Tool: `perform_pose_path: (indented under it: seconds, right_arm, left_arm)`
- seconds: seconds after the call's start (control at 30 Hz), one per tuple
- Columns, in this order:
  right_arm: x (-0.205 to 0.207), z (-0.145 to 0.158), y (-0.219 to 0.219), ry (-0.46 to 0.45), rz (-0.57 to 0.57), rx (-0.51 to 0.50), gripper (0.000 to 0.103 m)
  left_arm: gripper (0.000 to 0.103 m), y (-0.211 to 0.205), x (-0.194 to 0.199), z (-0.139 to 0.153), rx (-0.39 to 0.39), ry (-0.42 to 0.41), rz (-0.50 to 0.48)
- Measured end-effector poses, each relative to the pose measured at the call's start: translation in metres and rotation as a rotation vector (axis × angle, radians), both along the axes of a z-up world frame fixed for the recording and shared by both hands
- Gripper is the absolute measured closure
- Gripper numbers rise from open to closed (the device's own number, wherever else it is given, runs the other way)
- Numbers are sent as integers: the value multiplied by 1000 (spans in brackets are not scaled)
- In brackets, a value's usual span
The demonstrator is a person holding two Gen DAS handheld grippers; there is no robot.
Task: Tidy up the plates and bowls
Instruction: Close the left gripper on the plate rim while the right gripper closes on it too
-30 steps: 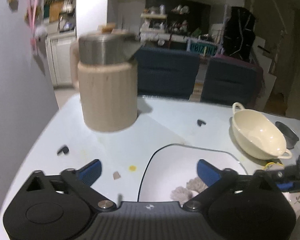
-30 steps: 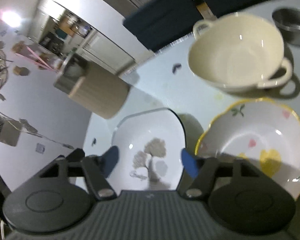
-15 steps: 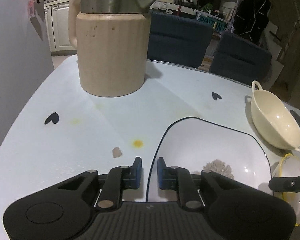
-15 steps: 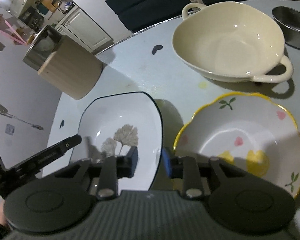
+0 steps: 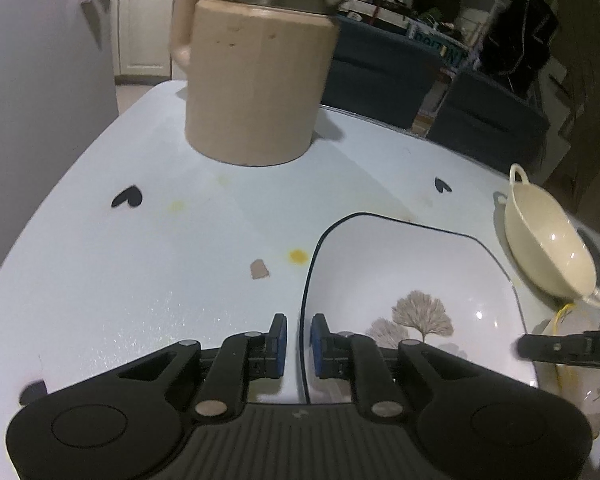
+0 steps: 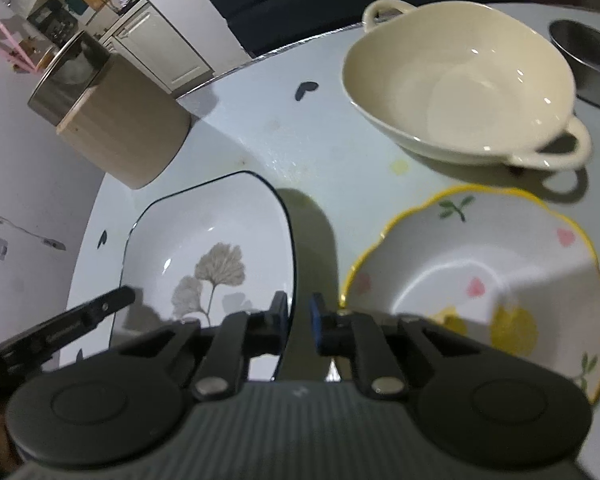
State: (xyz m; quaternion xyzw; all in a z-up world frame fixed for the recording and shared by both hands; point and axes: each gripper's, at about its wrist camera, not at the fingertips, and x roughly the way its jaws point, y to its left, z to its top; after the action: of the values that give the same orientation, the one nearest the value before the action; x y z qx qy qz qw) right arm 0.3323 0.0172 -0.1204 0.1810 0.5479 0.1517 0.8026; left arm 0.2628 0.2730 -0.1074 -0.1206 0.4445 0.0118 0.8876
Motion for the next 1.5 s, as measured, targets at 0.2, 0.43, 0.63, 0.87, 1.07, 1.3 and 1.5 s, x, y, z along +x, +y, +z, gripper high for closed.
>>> perform_pose_path:
  seconds: [0.2,0.43,0.63,0.87,1.07,1.3,1.5]
  right_arm:
    - [11,-8,18,-11,42,-44,90]
    - [17,-14,26,-51,61,-79,92]
    - [13,-13,23,-74,88,-84,91]
    - [6,3,17,-130,118,-51,93]
    - [-8,32,1,-186,120,0,94]
    - [-36,73,-43,-243,94,66,95]
    - [-65,100,-93,-287,74,99,95]
  left_arm:
    - [95,5,2,-2,-51,-6,9]
    - [94,8,5,-6,-88,21,13]
    - [95,8,0,-9,-102,1,24]
    - [95,6,-20,8,-111,-45,56]
    - [96,-8,-45,47,-104,-125,73]
    - [98,-47,-77,91,-111,-227,41]
    - [97,-92,-101,113,-112,-273,1]
